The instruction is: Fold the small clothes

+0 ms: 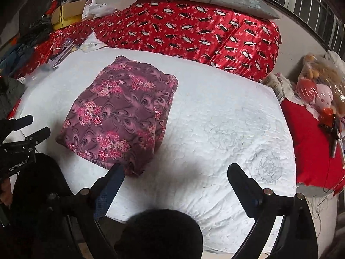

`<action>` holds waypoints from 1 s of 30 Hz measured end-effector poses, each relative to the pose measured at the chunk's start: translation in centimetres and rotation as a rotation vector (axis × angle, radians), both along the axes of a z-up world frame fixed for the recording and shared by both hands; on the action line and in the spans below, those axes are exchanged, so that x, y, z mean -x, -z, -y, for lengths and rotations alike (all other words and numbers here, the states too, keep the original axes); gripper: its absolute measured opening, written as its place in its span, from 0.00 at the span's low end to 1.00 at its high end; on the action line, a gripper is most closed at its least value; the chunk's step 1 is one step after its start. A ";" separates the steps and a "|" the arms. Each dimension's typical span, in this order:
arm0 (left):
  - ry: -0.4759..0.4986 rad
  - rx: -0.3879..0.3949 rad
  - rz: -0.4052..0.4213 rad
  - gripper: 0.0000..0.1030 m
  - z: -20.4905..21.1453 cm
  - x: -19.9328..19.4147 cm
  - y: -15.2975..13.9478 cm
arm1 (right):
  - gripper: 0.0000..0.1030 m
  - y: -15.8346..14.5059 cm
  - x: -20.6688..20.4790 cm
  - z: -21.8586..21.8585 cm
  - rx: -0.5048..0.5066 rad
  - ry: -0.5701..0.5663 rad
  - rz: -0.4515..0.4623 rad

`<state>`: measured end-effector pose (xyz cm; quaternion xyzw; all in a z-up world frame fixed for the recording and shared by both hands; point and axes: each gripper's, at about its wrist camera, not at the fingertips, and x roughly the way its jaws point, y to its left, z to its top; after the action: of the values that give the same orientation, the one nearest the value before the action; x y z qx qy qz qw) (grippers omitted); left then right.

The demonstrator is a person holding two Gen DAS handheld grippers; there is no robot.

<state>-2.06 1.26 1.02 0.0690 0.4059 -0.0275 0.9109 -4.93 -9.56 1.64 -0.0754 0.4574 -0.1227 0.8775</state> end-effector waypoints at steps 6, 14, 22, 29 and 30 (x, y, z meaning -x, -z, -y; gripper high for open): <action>0.022 0.020 0.005 0.66 0.6 0.8 -0.7 | 0.94 0.1 0.7 -0.5 0.006 -0.003 0.011; 0.031 0.039 -0.009 0.66 0.8 1.3 -1.0 | 0.94 0.2 1.0 -0.8 -0.010 -0.001 0.008; 0.028 0.042 -0.002 0.66 1.0 1.8 -1.2 | 0.94 0.3 1.2 -0.7 -0.040 0.009 0.006; 0.031 0.060 -0.016 0.66 1.4 2.1 -1.3 | 0.94 0.3 1.4 -0.4 -0.055 0.017 0.006; 0.029 0.062 -0.018 0.66 1.5 2.1 -1.3 | 0.94 0.3 1.4 -0.4 -0.057 0.018 0.006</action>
<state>-4.15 -0.21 2.32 0.0463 0.4120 -0.0541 0.9084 -6.34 -9.19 1.31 -0.0458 0.4589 -0.1175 0.8795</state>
